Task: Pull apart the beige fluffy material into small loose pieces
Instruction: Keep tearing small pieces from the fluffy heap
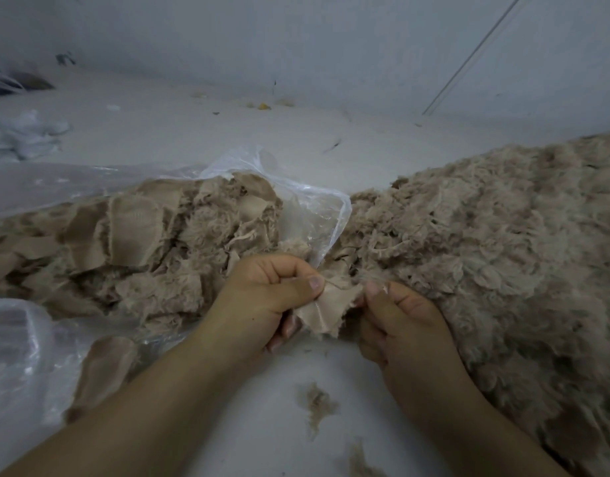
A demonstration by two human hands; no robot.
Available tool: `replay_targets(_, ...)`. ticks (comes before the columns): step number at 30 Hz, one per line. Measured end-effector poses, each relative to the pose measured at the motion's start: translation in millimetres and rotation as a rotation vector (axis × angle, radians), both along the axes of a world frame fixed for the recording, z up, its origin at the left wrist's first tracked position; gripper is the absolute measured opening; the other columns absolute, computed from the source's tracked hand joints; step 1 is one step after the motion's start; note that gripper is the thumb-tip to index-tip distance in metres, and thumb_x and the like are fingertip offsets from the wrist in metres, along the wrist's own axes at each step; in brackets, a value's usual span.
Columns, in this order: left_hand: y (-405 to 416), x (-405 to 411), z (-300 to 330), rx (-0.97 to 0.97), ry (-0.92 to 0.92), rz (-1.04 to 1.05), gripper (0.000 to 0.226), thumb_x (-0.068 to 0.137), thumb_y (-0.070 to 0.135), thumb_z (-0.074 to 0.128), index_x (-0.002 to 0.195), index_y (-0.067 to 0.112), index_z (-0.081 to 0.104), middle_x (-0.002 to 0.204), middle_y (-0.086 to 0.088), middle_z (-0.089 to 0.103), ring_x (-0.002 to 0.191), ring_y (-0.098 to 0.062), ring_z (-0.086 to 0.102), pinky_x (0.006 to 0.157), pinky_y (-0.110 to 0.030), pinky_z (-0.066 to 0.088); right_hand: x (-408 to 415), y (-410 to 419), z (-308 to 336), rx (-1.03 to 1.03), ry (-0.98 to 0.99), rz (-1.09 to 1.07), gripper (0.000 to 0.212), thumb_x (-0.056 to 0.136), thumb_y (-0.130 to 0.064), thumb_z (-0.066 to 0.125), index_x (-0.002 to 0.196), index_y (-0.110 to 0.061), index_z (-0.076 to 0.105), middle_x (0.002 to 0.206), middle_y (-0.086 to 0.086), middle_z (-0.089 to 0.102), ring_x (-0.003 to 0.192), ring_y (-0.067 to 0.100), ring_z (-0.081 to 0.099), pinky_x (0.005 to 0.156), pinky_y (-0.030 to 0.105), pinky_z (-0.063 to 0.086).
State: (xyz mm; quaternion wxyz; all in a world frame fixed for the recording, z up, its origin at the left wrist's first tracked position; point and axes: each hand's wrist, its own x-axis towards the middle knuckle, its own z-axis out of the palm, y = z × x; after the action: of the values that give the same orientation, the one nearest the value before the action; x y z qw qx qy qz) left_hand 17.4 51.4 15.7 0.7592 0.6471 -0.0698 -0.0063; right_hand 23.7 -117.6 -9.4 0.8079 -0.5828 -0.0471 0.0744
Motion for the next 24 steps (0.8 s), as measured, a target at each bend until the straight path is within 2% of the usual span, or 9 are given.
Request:
replay_targets(6, 8.6, 2.2, 8.0, -0.108, -0.009, 0.074, 0.015, 0.076, 0.015, 0.067, 0.064, 0.007, 0.064, 0.04, -0.007, 0.046, 0.026, -0.009, 0.03, 0.033, -0.009, 0.025, 0.3, -3.3, -0.6, 0.08, 0.035, -0.05, 0.036, 0.1, -0.018, 0.048, 0.065, -0.017, 0.054, 0.049, -0.006, 0.024, 0.041, 0.007, 0.016, 0.038, 0.017, 0.019)
replay_targets(9, 11.6, 9.2, 8.6, -0.097, -0.051, 0.313, 0.011, 0.082, 0.017, 0.07, 0.079, 0.009, 0.064, 0.048, -0.012, 0.049, 0.029, -0.013, 0.031, 0.033, -0.013, 0.025, -4.3, -4.2, -0.7, -0.14, -0.062, 0.007, 0.021, 0.084, -0.023, 0.067, 0.065, -0.015, 0.065, 0.044, -0.006, 0.031, 0.039, 0.007, 0.021, 0.04, 0.018, 0.021)
replay_targets(10, 11.2, 11.9, 6.6, -0.073, -0.059, 0.387, 0.011, 0.084, 0.016, 0.068, 0.089, 0.01, 0.062, 0.05, -0.013, 0.052, 0.029, -0.015, 0.034, 0.033, -0.015, 0.027, -6.5, -3.9, 1.2, -0.204, -0.091, 0.041, 0.01, 0.077, -0.021, 0.067, 0.068, -0.015, 0.07, 0.043, -0.008, 0.036, 0.038, 0.006, 0.025, 0.039, 0.017, 0.023)
replay_targets(12, 8.2, 13.9, 4.0, -0.065, -0.091, 0.479, 0.022, 0.088, 0.007, 0.065, 0.101, 0.012, 0.048, 0.054, -0.012, 0.061, 0.031, -0.019, 0.046, 0.033, -0.02, 0.034, -8.9, -6.7, 3.7, -0.24, -0.13, 0.14, 0.019, 0.069, -0.014, 0.061, 0.078, -0.015, 0.078, 0.041, -0.01, 0.045, 0.036, 0.001, 0.031, 0.038, 0.013, 0.026)
replay_targets(16, 2.9, 10.5, 3.2, -0.194, -0.06, 0.446, 0.03, 0.089, -0.008, 0.061, 0.098, 0.017, 0.046, 0.094, -0.017, 0.069, 0.076, -0.028, 0.074, 0.059, -0.032, 0.058, -7.3, -11.0, 5.4, -0.249, -0.163, 0.216, 0.039, 0.073, -0.038, 0.058, 0.069, -0.003, 0.075, 0.042, -0.001, 0.029, 0.036, 0.008, 0.022, 0.04, 0.015, 0.02)
replay_targets(18, 3.1, 10.5, -1.1, 0.043, -0.122, 0.472, 0.026, 0.086, -0.007, 0.065, 0.086, 0.019, 0.058, 0.088, -0.012, 0.066, 0.07, -0.022, 0.07, 0.062, -0.032, 0.056, -5.5, -9.9, 3.1, -0.268, -0.105, 0.17, 0.041, 0.077, -0.04, 0.061, 0.062, -0.004, 0.072, 0.042, 0.001, 0.027, 0.038, 0.01, 0.021, 0.041, 0.017, 0.019)
replay_targets(20, 5.1, 12.0, -3.6, 0.507, -0.303, 0.492, 0.024, 0.08, 0.004, 0.075, 0.078, 0.025, 0.066, 0.084, -0.003, 0.061, 0.069, -0.007, 0.06, 0.067, -0.021, 0.049, -4.8, -7.5, 1.4, -0.279, -0.086, 0.139, 0.034, 0.077, -0.035, 0.062, 0.062, -0.007, 0.071, 0.042, 0.0, 0.029, 0.038, 0.01, 0.021, 0.041, 0.018, 0.019)
replay_targets(22, 3.4, 10.5, -5.4, 0.811, -0.411, 0.38, 0.021, 0.072, 0.017, 0.084, 0.088, 0.026, 0.072, 0.088, 0.007, 0.055, 0.077, 0.0, 0.052, 0.07, -0.009, 0.04, -5.2, -5.4, 2.6, -0.235, -0.053, 0.099, 0.025, 0.075, -0.029, 0.062, 0.065, -0.008, 0.072, 0.041, -0.003, 0.03, 0.037, 0.008, 0.022, 0.04, 0.017, 0.02)
replay_targets(24, 0.4, 8.8, -9.5, 0.973, -0.441, 0.292, 0.023, 0.071, 0.018, 0.085, 0.092, 0.02, 0.075, 0.087, 0.006, 0.057, 0.085, -0.007, 0.052, 0.075, -0.017, 0.042, -4.0, -4.2, 4.5, -0.153, -0.007, 0.081, 0.019, 0.073, -0.024, 0.061, 0.071, -0.009, 0.074, 0.043, -0.003, 0.031, 0.037, 0.006, 0.022, 0.038, 0.016, 0.021)
